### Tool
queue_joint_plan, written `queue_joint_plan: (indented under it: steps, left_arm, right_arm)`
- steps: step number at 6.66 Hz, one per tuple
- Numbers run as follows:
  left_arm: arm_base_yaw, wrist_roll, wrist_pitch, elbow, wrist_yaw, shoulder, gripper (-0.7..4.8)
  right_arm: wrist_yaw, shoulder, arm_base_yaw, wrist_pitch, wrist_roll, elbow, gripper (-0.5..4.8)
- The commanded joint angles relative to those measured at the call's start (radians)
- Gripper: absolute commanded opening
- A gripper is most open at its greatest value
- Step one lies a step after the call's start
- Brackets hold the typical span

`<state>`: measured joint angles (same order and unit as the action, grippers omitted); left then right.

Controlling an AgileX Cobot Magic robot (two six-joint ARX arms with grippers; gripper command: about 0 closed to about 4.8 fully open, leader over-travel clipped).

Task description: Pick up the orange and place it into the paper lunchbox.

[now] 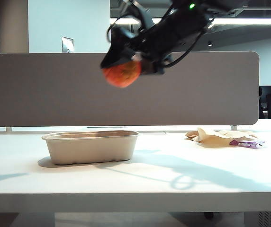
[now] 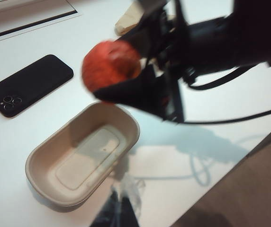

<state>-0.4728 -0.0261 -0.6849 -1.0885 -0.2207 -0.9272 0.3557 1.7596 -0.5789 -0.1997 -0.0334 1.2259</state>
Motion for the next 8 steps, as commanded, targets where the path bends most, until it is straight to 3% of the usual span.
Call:
queue_joint_plan:
  steps: [1,4,5,8]
  left_arm:
    - [0.002,0.0,0.013,-0.005,-0.005,0.002,-0.05]
    - [0.002,0.0,0.012,-0.005,-0.005,0.002,-0.05]
    - [0.002,0.0,-0.001,-0.005,-0.005,0.003,-0.05]
    - [0.002,0.0,-0.01,-0.005,-0.005,0.003,-0.05]
  right_arm:
    - [-0.008,0.063,-0.044,-0.03,0.003,0.038,3.45]
    - [-0.105,0.182,-0.13,-0.08,0.002,0.044,3.45]
    - [-0.186,0.255,-0.163,-0.15,0.003,0.045,3.45]
    - [-0.198,0.306,-0.163,-0.149,0.015,0.048,3.45]
